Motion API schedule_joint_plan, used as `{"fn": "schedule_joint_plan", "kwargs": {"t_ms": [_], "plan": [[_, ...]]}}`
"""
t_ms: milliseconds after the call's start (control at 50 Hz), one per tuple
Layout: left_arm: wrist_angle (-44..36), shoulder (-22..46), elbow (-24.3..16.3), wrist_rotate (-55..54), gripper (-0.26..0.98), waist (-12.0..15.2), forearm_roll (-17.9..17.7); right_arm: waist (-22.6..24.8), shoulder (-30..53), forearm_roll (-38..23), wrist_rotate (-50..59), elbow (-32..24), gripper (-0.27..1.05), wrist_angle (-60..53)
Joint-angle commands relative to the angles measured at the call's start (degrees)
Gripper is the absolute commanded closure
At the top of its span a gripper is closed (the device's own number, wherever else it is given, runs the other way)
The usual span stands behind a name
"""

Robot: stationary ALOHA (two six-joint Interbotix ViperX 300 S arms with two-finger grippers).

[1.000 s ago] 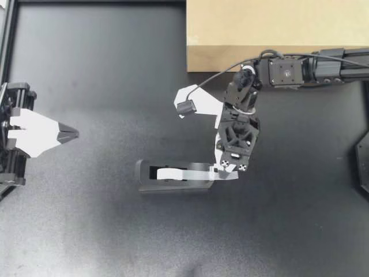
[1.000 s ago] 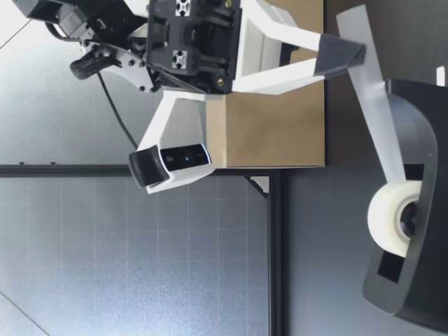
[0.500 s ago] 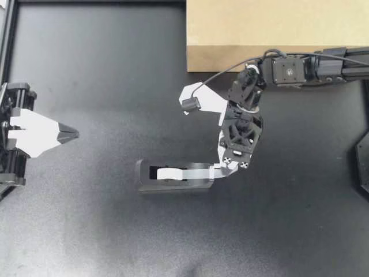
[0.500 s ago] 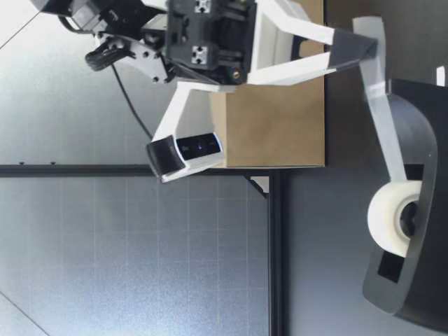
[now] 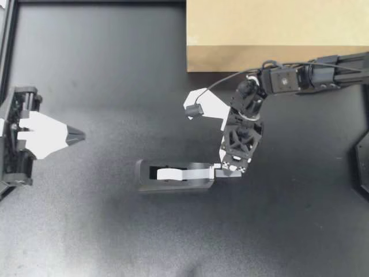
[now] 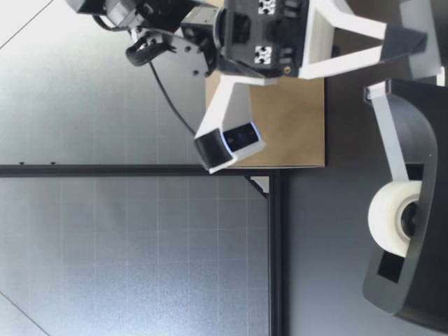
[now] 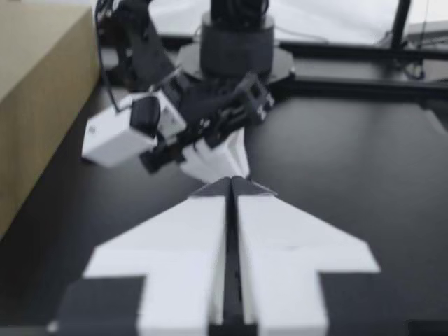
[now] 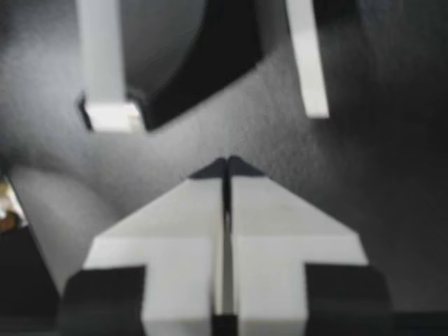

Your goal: Cut a small piece of tape from the tape dispenser then place it on the cardboard box's edge.

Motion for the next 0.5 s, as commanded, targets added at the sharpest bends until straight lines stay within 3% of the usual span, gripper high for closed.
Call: {"fn": "schedule_joint_plan", "kwargs": {"t_ms": [0, 300, 480], "plan": [[-0.7, 1.8, -1.7, -0.1, 0.67, 0.1, -0.8, 0.1, -5.4, 0.1, 0.4, 0.0, 0.88, -0.2], [-4.5, 11.0, -5.5, -0.2, 0.38, 0.1, -1.7, 1.1, -19.6, -5.0, 1.7, -0.1, 0.88, -5.9], [-10.7, 18.0, -8.0, -0.1, 0.35, 0.1, -1.7, 3.8, -23.4, -14.2, 8.5, -2.2, 0.88, -9.0]]}}
